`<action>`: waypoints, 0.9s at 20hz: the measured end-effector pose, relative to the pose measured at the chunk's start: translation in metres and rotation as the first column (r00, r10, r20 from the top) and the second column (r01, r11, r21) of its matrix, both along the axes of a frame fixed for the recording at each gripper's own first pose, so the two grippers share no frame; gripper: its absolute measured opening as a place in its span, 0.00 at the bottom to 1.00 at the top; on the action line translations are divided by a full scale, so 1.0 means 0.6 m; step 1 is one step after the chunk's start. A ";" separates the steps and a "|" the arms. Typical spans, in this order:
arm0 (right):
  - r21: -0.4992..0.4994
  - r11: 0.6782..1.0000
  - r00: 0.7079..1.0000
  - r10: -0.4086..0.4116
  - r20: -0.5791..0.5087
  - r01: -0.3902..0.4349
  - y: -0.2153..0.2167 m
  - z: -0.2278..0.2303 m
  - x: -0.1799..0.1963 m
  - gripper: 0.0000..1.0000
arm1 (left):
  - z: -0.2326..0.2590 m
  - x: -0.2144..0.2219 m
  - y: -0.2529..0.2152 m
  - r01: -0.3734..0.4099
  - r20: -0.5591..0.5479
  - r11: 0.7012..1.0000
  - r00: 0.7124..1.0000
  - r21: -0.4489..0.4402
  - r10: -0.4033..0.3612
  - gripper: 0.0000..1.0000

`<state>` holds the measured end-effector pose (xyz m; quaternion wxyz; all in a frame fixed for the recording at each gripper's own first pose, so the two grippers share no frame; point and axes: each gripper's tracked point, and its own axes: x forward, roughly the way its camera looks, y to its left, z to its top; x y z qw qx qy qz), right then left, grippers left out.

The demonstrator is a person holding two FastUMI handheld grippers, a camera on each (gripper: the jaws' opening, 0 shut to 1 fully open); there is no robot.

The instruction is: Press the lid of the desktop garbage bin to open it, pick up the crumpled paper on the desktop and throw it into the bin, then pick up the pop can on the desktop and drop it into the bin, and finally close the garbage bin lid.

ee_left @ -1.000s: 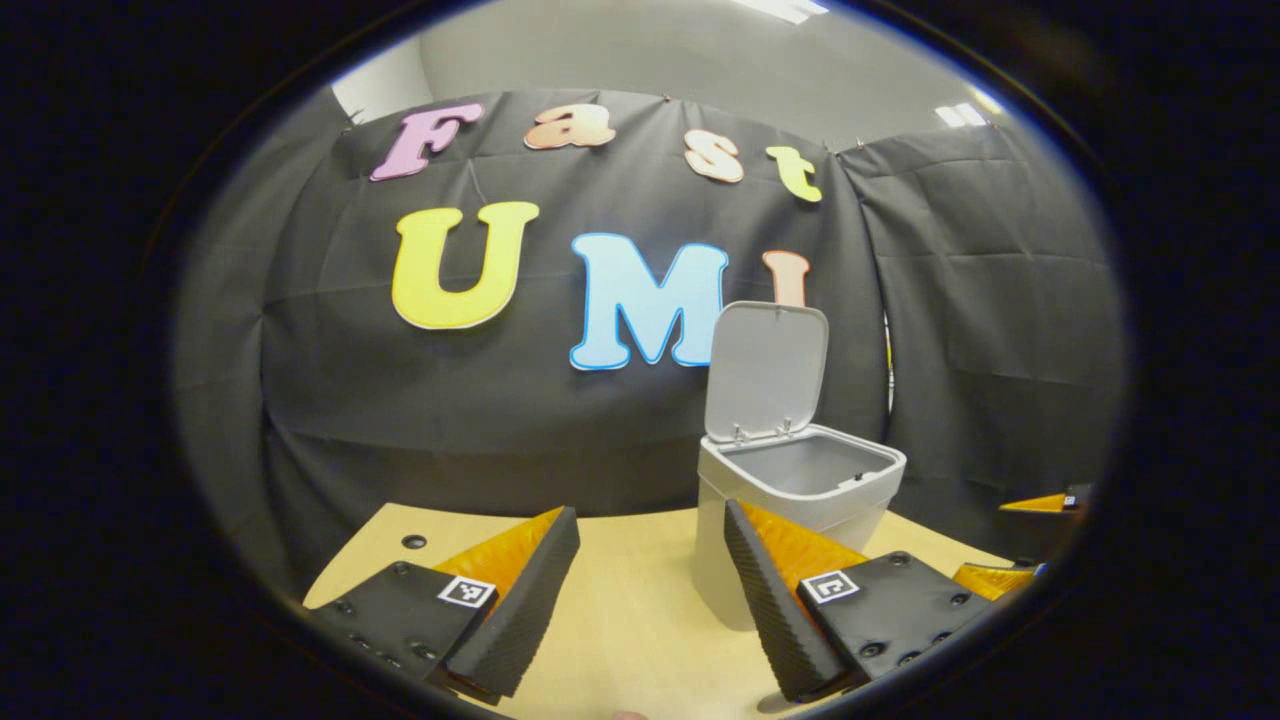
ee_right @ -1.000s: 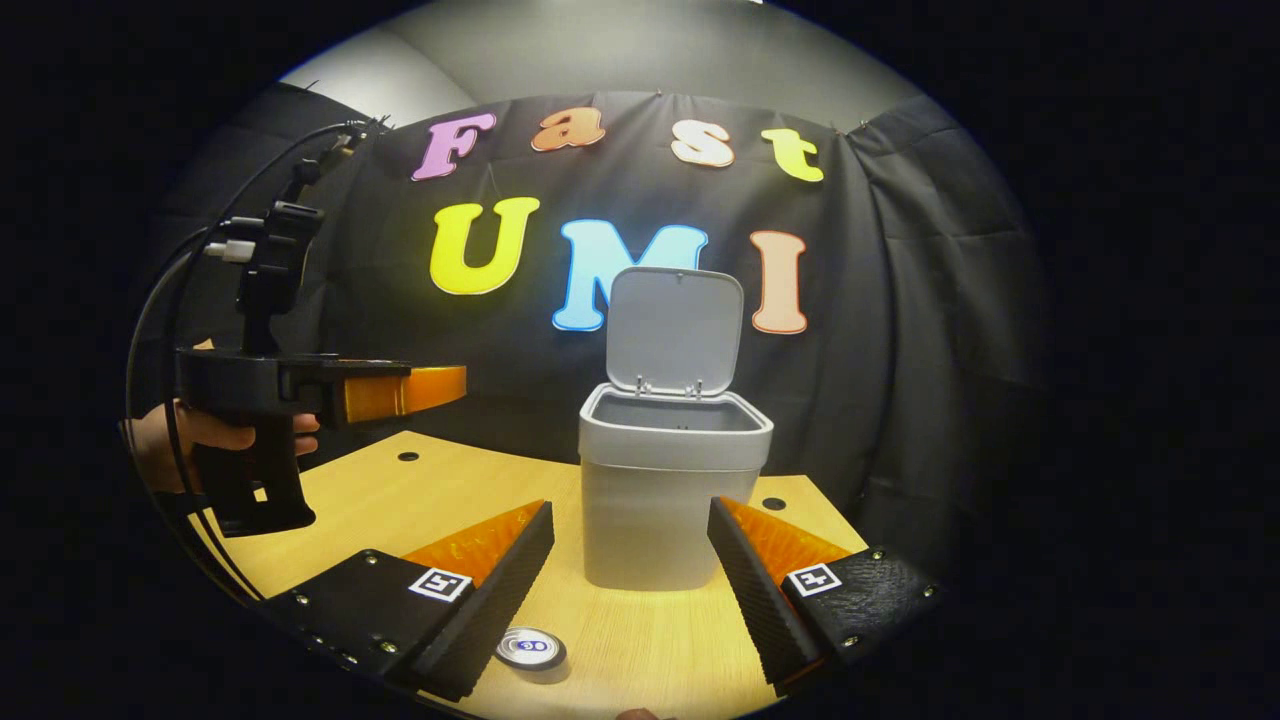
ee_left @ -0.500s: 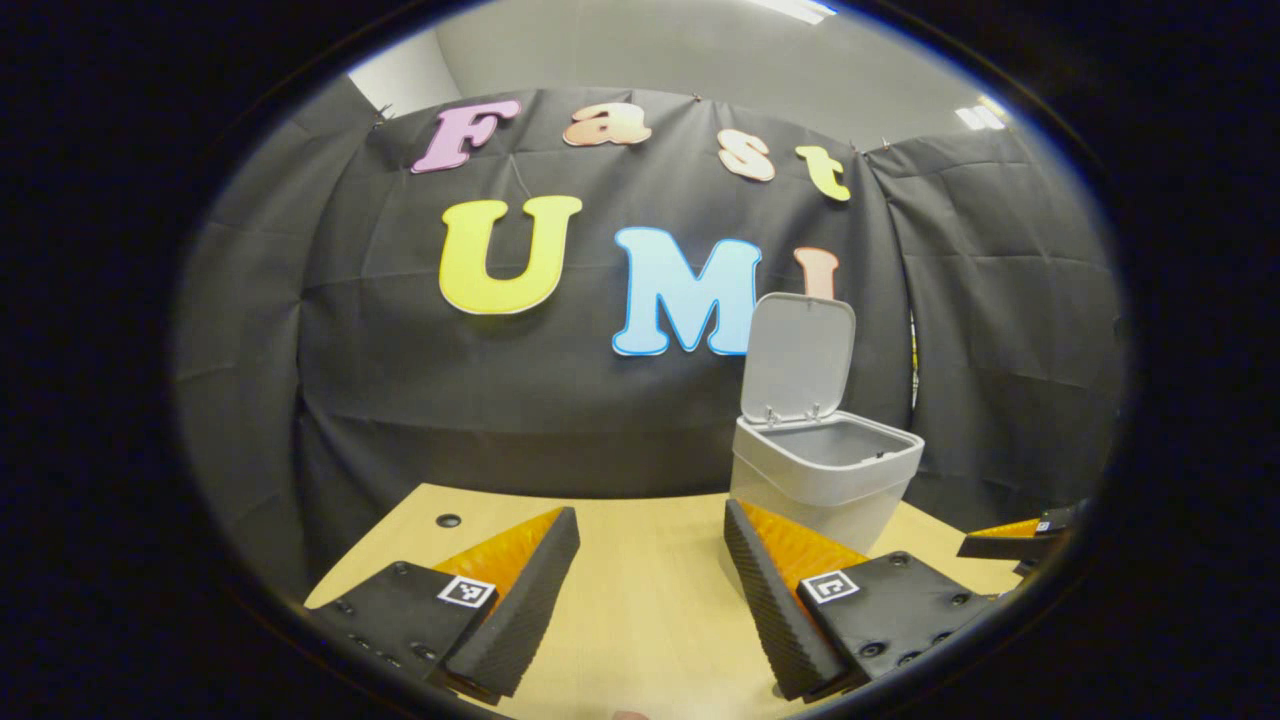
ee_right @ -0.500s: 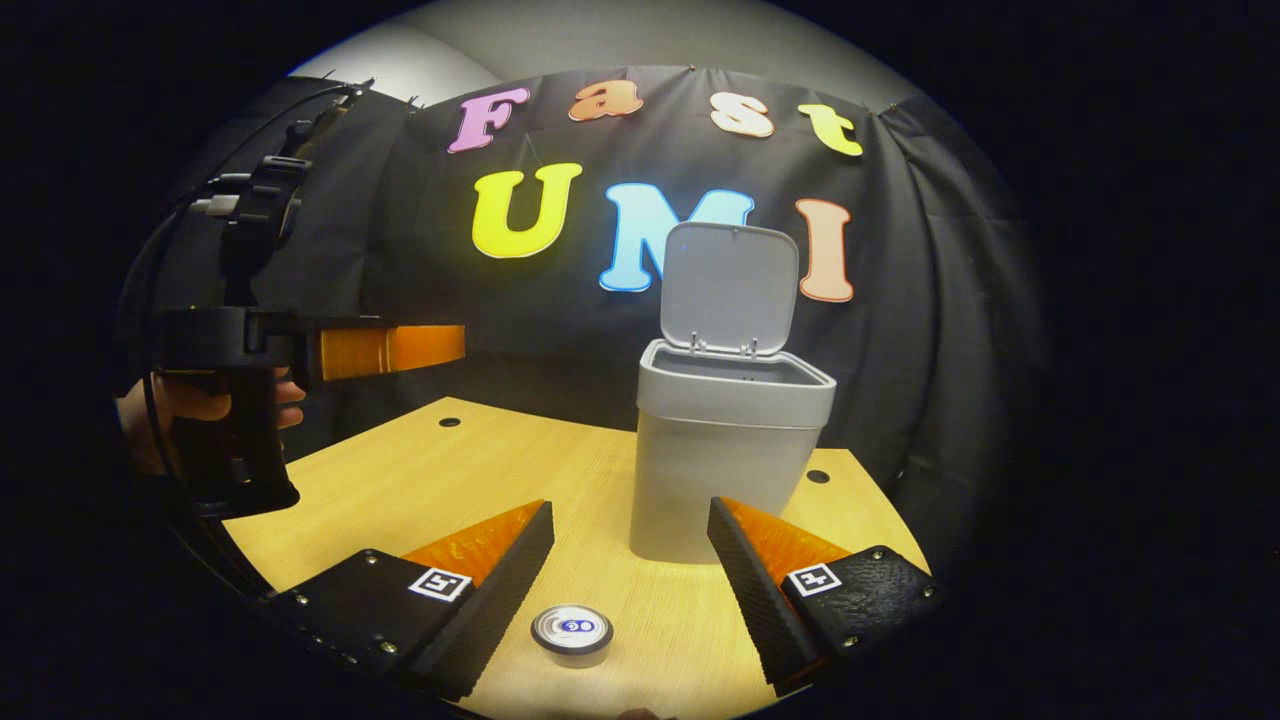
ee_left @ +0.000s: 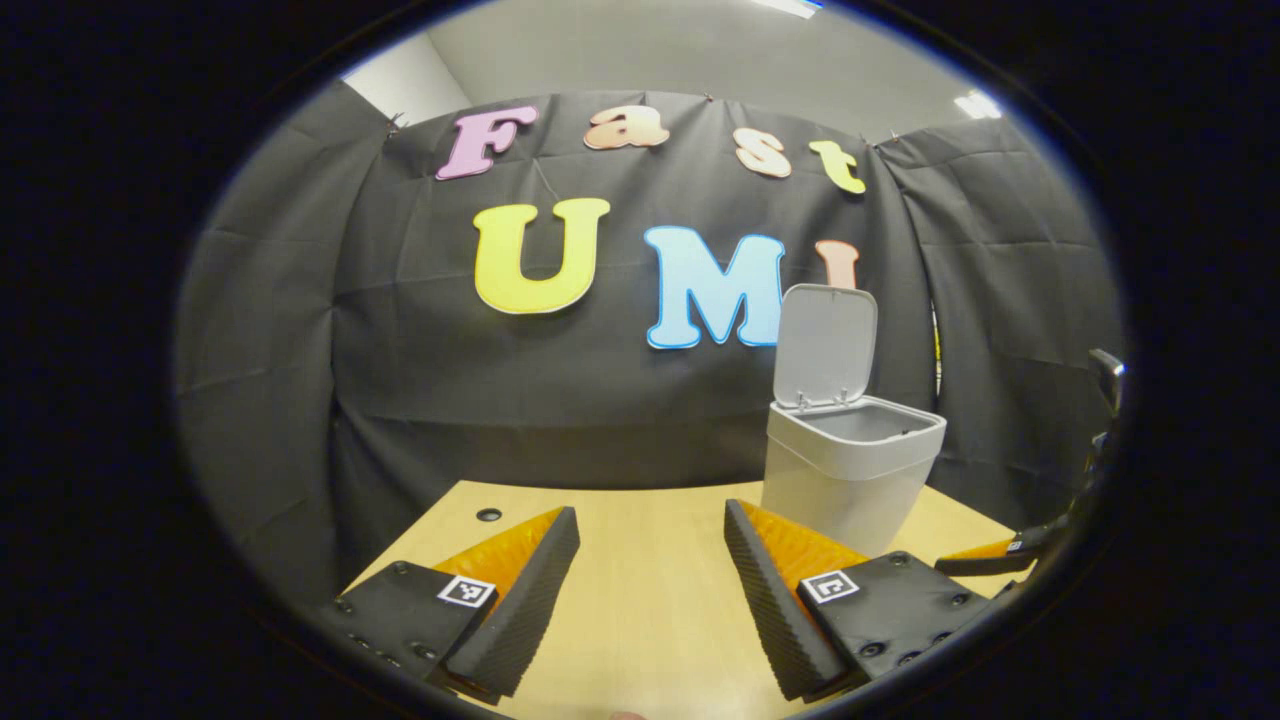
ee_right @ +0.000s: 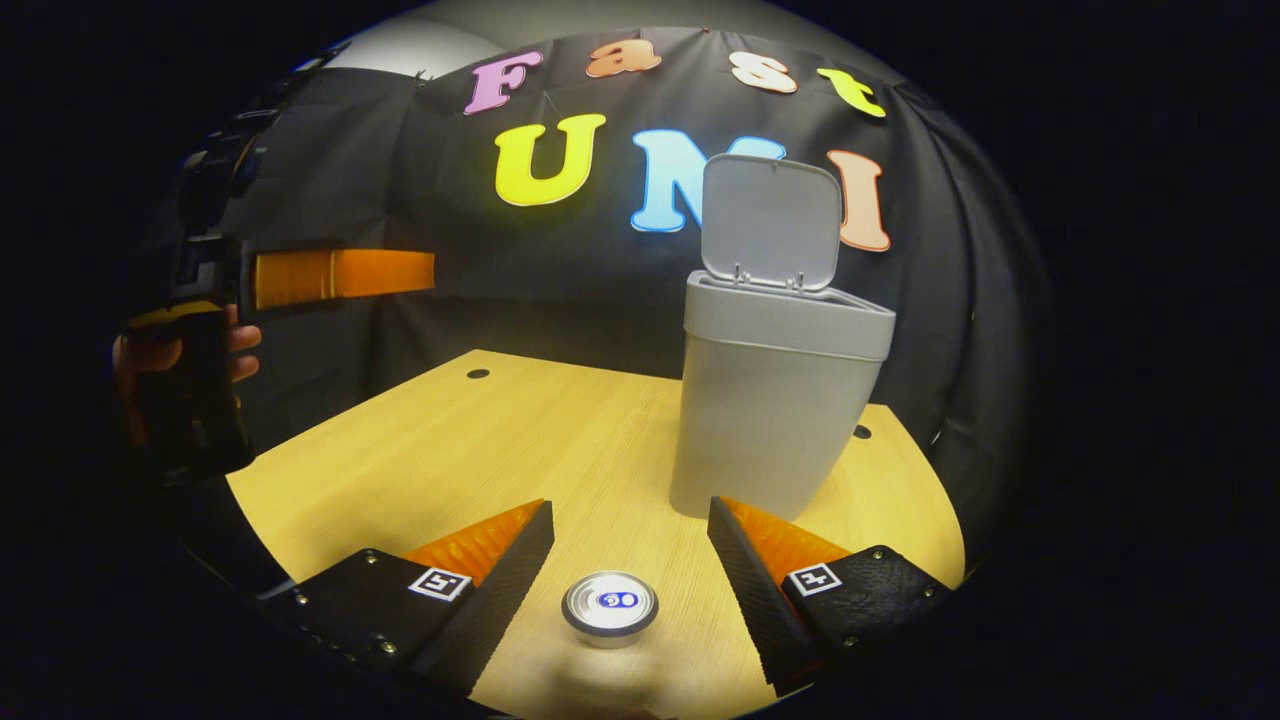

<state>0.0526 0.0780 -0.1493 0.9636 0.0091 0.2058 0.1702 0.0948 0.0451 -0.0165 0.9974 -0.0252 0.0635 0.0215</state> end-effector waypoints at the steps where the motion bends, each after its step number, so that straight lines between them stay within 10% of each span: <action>1: -0.001 1.000 1.000 0.005 -0.020 -0.005 0.003 -0.013 -0.002 0.99 | -0.001 -0.004 0.003 -0.006 0.001 1.000 1.000 0.003 0.006 1.00; 18: -0.025 0.999 0.968 0.037 -0.247 -0.045 0.016 -0.162 -0.032 0.99 | -0.024 -0.023 0.010 -0.035 -0.034 0.999 0.999 0.007 0.035 0.95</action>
